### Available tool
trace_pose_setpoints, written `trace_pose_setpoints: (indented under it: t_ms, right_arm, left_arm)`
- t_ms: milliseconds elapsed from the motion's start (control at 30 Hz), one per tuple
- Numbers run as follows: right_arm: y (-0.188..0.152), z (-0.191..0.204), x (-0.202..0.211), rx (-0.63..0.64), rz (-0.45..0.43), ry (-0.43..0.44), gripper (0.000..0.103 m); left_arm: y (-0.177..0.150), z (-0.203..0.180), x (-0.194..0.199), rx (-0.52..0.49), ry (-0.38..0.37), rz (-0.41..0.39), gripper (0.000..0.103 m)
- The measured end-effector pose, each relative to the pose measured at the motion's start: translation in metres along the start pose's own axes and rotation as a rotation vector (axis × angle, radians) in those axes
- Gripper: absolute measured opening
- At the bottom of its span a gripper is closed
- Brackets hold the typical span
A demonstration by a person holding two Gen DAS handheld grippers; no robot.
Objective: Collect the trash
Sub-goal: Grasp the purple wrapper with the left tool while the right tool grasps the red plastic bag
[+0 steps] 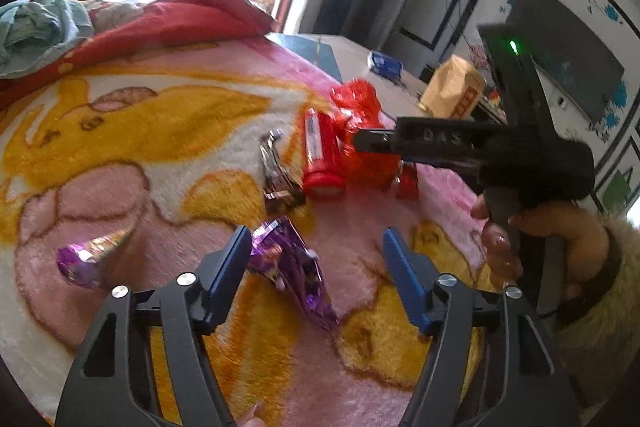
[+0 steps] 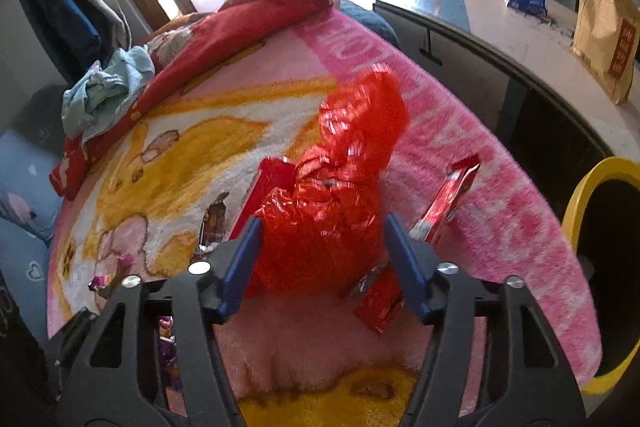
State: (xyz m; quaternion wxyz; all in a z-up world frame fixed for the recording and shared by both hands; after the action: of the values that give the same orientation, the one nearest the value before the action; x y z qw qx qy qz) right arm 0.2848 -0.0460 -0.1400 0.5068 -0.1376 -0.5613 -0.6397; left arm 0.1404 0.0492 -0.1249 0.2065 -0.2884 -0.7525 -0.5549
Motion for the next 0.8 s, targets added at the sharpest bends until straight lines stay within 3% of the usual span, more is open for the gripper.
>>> trace_pose_setpoints:
  t_ms: [133,333,467,800]
  right_arm:
    - [-0.005,0.001,0.0,0.004,0.004,0.009,0.031]
    - [-0.006,0.002,0.01,0.0,-0.027,0.049,0.018]
    - [-0.005,0.005,0.019,0.009,-0.046,0.073,0.014]
    - [-0.001,0.01,0.043,0.045,-0.09,0.1,0.013]
  left_arm:
    - [-0.007,0.0,-0.008,-0.007,0.005,0.037,0.056]
    - [-0.015,0.003,-0.019,-0.001,0.011,0.083,0.036]
    - [-0.016,0.007,-0.019,0.015,0.005,0.082,0.028]
    - [-0.008,0.004,-0.008,0.008,0.007,0.037,0.022]
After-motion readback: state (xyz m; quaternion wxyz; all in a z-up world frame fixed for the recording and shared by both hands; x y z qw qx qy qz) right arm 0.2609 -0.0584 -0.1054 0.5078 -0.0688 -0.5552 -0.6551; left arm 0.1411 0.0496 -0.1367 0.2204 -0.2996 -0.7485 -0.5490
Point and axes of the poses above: each gripper's, at about its wrist camera, not at the fingertips, and x roughly against the way its jaws point, z to its left, y to its top, the point moved 5 cm from there along -x, roughly the way its jaws point, and after that the axes turned 3 degrees about -z, right-handed, at the moved point
